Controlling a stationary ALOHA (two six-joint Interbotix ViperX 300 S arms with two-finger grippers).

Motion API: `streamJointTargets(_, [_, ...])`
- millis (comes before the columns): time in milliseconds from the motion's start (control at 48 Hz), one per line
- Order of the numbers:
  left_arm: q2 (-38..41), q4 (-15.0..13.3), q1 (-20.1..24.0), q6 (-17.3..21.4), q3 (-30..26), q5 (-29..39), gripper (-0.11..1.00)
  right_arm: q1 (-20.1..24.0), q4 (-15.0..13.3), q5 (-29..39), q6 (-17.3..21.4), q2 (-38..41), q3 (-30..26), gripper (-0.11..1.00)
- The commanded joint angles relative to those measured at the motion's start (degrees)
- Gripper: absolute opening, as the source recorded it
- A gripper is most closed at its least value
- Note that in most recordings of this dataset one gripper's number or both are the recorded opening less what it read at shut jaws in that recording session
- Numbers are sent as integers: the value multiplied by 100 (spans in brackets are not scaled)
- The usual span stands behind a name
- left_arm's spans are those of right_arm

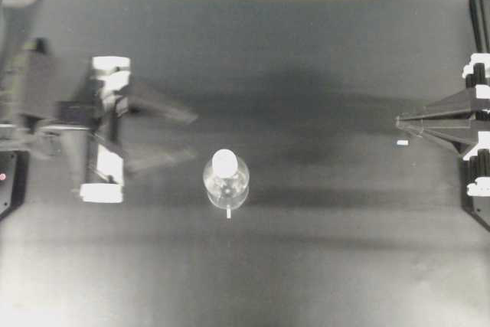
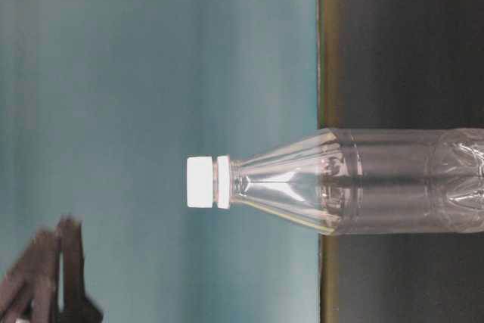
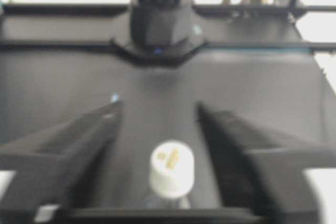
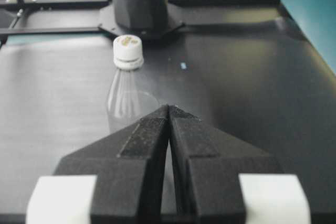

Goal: Open the bottle cap by holding the bottle with the left arm and twisting the cap with the right arm.
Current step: 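Move the left gripper to the clear bottle and close around its body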

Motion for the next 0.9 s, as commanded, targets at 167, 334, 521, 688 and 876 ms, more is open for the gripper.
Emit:
streamJointTargets(167, [949,26,-79,-35,-598,-404,97,-53,18,-18,202,26,-114,0])
streamJointTargets(334, [1556,26,-202,-167,-615,-554,96,-70,18,-18,325,9,-114,0])
streamJointTargets(521, [1916,26,-211,-448,-492,-598,96,-70,18,-18,492,0,-114,0])
streamJointTargets(688, [2303,26,-176,-492,-246,-686,96,-62,18,-18,563,0,-114,0])
streamJointTargets(876, [2953,26,-185,-738,-123,-809,96,-70,18,-9,571,-26,-123,0])
